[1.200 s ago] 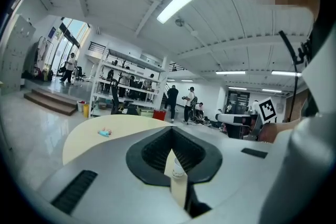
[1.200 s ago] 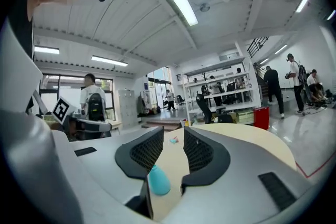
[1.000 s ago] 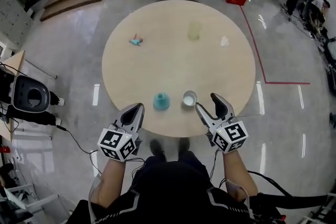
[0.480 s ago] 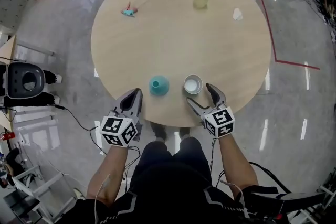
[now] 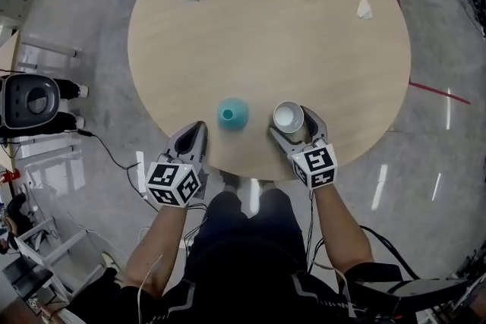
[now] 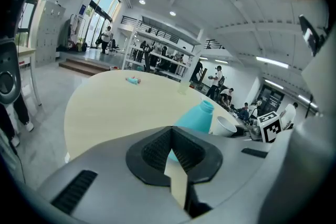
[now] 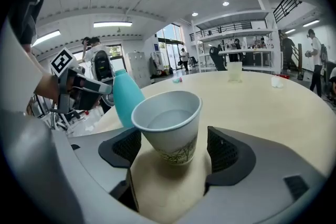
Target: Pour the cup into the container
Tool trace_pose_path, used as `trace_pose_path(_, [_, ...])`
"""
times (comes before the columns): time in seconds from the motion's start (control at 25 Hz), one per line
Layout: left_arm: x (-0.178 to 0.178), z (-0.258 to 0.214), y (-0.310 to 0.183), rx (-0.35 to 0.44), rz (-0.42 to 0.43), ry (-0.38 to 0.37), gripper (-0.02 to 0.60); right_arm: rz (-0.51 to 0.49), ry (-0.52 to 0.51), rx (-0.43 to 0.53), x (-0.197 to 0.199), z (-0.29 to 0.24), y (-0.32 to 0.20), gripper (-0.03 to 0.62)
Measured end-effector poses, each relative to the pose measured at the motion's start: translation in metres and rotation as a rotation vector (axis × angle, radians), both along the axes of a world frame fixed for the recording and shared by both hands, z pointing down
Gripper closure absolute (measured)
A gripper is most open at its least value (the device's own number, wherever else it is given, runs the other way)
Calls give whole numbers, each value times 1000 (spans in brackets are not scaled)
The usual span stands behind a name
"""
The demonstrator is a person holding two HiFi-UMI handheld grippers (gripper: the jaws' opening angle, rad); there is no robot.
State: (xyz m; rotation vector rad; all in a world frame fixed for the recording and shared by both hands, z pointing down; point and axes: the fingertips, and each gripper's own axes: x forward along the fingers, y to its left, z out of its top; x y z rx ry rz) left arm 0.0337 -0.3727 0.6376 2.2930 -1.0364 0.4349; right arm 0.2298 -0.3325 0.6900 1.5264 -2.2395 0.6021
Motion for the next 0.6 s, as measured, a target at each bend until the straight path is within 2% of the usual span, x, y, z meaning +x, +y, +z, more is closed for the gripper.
trace_pose_path(0.24, [-5, 1, 2, -1, -2, -11, 581, -25, 25, 12, -6, 5, -12, 224])
trace_pose_path(0.28, [-5, 2, 3, -2, 1, -15, 581, -29, 28, 21, -6, 4, -13, 267])
trace_pose_path(0.6, [2, -11, 11, 16, 16, -14, 581, -87, 62, 12, -11, -6, -9, 278])
